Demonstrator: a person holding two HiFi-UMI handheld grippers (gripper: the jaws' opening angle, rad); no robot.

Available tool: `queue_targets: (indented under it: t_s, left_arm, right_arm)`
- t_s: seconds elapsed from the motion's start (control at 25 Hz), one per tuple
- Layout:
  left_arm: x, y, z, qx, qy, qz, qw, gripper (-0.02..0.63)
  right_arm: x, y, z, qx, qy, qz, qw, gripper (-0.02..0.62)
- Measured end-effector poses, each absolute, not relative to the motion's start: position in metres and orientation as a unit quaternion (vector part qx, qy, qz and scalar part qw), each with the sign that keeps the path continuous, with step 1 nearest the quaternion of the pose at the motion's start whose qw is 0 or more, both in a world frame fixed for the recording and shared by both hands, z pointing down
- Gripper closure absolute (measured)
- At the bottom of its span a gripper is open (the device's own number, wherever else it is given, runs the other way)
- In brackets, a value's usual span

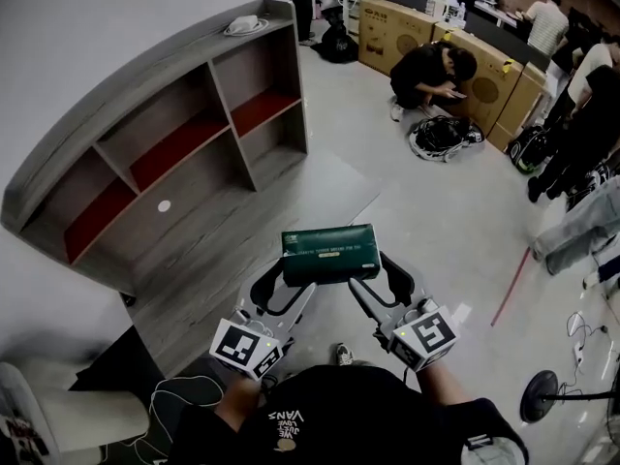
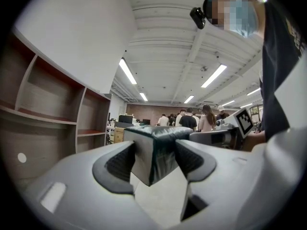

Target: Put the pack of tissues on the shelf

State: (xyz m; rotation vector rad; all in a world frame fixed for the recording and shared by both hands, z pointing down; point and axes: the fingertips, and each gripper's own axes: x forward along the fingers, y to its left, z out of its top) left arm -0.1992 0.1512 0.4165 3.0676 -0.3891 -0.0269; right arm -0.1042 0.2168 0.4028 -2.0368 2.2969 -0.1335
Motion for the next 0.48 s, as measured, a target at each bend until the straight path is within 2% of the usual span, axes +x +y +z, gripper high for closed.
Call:
queue_targets:
  t_s: [0.16,0.48]
  left_arm:
    - [-0.152,0.151,0.407,0.988,-0.150,-0.010,0.029,0.316]
    - [-0.145,0.146,0.417,0.983,-0.183,-0.005,0.031,0.316]
  right_arm:
    - [-0.055,0.211,0.391,-0.644,0.763,-0.052,0.026,0.337]
    - [-0.045,0.200,0.400,-0.617,0.785,-0.051,0.028,0.337]
